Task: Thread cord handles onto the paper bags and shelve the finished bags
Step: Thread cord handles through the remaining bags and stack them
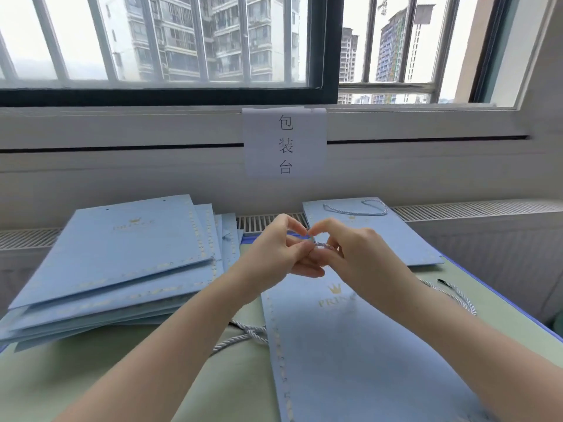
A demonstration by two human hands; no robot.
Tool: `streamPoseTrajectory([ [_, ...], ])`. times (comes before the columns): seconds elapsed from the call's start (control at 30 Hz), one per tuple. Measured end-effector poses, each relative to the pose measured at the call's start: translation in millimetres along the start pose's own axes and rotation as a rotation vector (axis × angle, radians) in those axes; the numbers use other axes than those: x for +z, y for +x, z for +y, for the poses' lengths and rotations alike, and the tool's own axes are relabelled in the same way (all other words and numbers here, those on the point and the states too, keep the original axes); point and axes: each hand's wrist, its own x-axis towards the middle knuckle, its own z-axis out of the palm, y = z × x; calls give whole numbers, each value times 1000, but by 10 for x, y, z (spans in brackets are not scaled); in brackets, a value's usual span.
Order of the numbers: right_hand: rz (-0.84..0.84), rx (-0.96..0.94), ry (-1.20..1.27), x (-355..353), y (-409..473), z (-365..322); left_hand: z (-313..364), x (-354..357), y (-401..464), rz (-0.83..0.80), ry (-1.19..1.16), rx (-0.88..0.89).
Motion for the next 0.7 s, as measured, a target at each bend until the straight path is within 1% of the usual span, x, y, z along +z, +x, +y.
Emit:
streamPoseTrajectory([
  [0.03,12,5,8,-10,12,4,2,-31,13,46,31,8],
  [0.07,6,13,3,-23,31,-10,-5,-66,22,100,114,24],
  [0.17,-102,71,-92,-51,141,-37,-108,-162,60,238,574,80],
  [0.23,-190,123,-140,-14,249,-19,-208,-197,73,228,815,27],
  [0.3,-217,163,-87,89,331,34,-294,-200,100,149,940,-60],
  [0.4,-132,231,58,274,310,127,-317,-183,112,56,1023,-165],
  [0.47,-63,250,123,356,215,181,-292,-170,113,32,1067,-196],
  [0.57,-46,234,162,403,123,211,-269,-152,119,57,1099,-211],
  [0.63,-6,217,181,393,111,211,-262,-144,133,93,1070,-210],
  [0.7,37,191,174,378,106,196,-259,-141,142,133,1033,-173],
])
